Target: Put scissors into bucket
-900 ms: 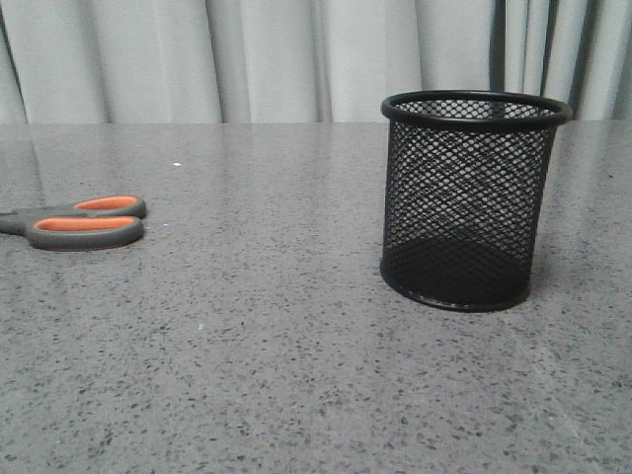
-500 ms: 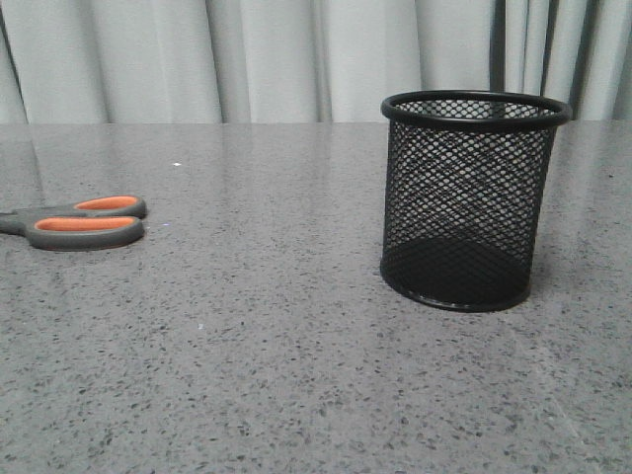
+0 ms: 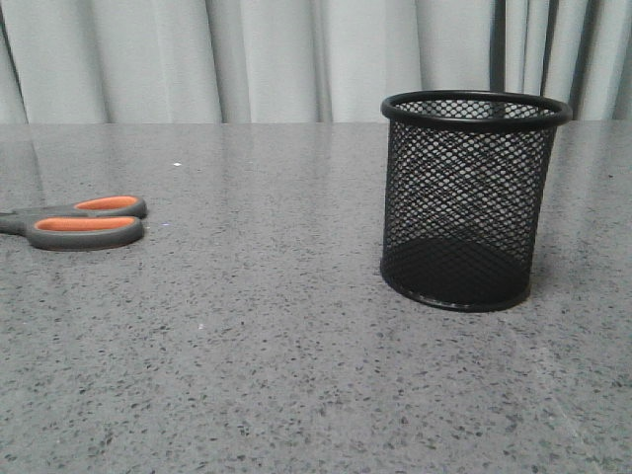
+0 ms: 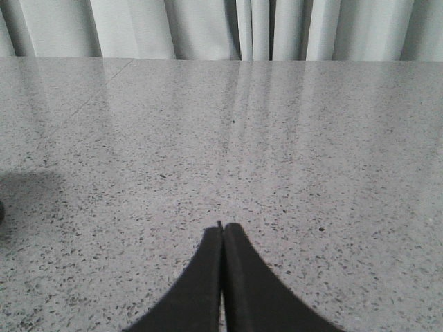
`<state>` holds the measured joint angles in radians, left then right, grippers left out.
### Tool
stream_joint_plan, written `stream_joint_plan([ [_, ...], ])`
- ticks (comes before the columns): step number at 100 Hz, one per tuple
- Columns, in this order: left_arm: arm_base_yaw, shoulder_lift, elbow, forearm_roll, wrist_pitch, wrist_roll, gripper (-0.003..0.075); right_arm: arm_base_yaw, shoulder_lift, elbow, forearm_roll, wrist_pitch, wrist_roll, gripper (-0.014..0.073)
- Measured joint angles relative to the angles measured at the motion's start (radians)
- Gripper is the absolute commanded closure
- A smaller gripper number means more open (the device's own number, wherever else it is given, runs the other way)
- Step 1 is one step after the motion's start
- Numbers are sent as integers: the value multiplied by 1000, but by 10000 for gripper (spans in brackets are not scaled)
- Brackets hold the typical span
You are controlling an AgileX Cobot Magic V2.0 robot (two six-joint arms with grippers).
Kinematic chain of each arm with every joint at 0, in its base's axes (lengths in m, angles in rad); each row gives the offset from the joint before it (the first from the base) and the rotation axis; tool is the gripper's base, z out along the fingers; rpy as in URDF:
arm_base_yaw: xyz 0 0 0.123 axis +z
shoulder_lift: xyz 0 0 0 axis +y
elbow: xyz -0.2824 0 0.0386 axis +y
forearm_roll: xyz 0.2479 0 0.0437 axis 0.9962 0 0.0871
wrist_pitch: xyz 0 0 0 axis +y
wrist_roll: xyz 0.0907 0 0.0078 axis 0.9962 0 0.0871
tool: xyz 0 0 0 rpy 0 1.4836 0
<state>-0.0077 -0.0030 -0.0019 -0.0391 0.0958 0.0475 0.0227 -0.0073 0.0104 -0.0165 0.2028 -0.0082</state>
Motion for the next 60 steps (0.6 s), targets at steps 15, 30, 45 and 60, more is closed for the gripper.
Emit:
stream_joint_plan([
  [15,0,0,0,0,0,0,741,0,0,0,0,-6,0,659],
  [30,0,0,0,0,0,0,741,0,0,0,0,-7,0,659],
  [45,0,0,0,0,0,0,741,0,0,0,0,-12,0,659],
  [60,0,0,0,0,0,0,741,0,0,0,0,-13,0,659],
])
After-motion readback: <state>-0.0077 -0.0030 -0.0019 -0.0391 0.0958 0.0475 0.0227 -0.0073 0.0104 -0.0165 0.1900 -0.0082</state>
